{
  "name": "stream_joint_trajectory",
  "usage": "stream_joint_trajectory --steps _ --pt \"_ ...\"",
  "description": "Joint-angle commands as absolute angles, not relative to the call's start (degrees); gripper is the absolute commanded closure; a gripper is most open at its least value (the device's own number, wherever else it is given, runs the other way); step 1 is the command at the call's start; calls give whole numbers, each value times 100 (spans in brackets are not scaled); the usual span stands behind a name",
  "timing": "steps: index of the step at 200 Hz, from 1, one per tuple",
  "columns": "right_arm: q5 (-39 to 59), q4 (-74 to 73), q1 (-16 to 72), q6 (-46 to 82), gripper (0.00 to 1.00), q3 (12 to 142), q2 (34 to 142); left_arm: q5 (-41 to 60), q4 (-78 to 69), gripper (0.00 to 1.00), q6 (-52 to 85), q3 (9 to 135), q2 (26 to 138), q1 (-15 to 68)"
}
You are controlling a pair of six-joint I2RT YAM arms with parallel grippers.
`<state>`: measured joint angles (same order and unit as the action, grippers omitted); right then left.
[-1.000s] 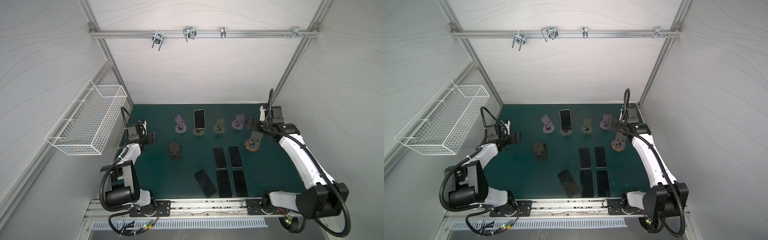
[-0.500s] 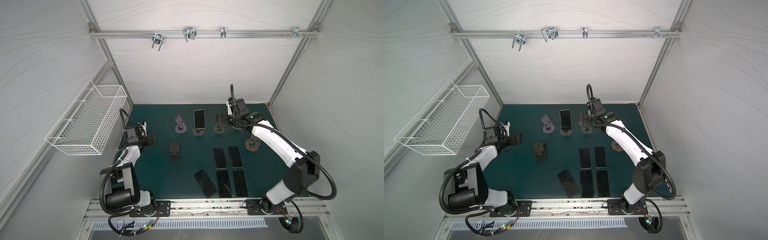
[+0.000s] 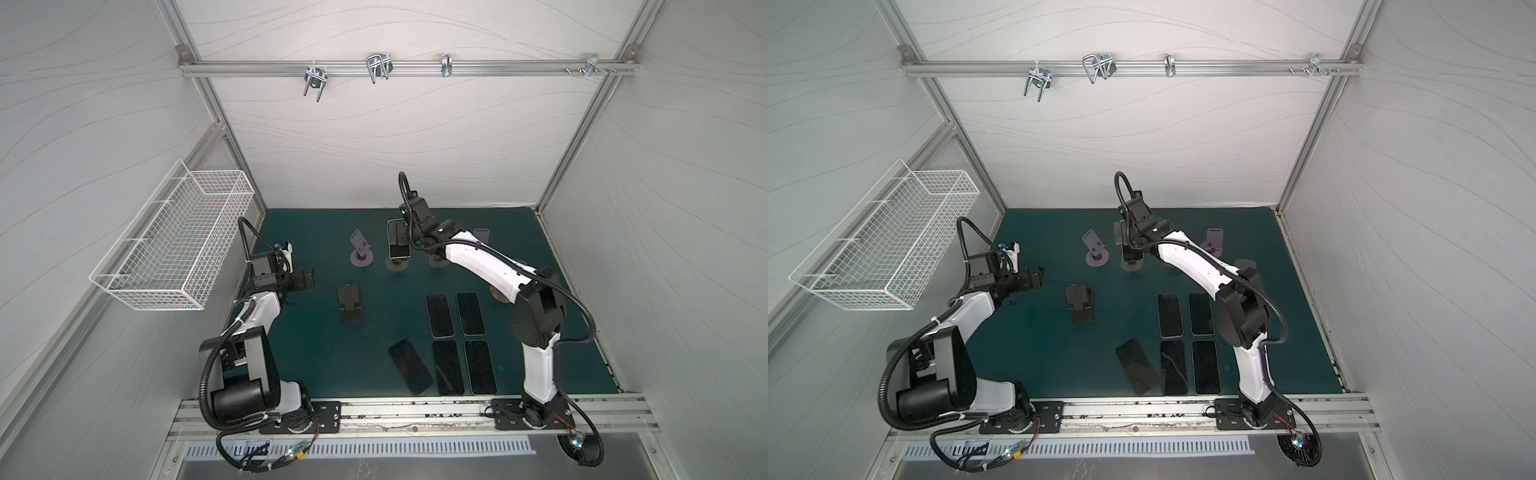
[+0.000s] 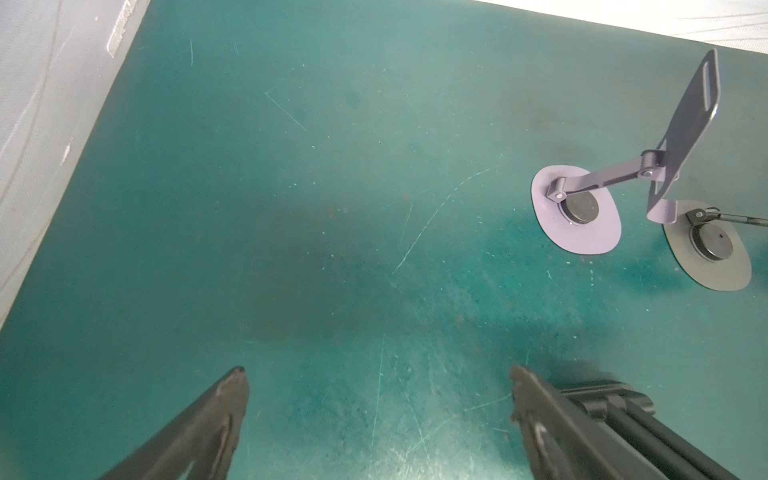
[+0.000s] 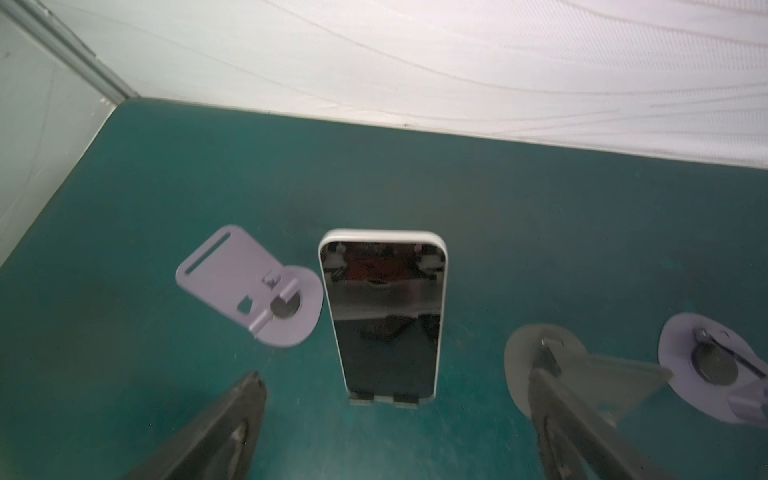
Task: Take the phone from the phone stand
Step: 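Lower the right gripper onto the white-edged phone on the grey stand and close, then lift the white-edged phone up off the grey stand with the right gripper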
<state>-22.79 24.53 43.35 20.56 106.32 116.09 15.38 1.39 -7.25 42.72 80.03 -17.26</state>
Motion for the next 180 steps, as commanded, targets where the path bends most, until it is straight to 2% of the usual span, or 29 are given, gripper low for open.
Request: stream_joint_trajectory --steps 1,180 --pt "-2691 2311 4376 2212 1 11019 11935 1512 -119 0 -728 4281 7877 -1765" --pt "-2674 2405 4383 2340 3 12197 13479 1402 -121 0 -670 4297 7902 -1773"
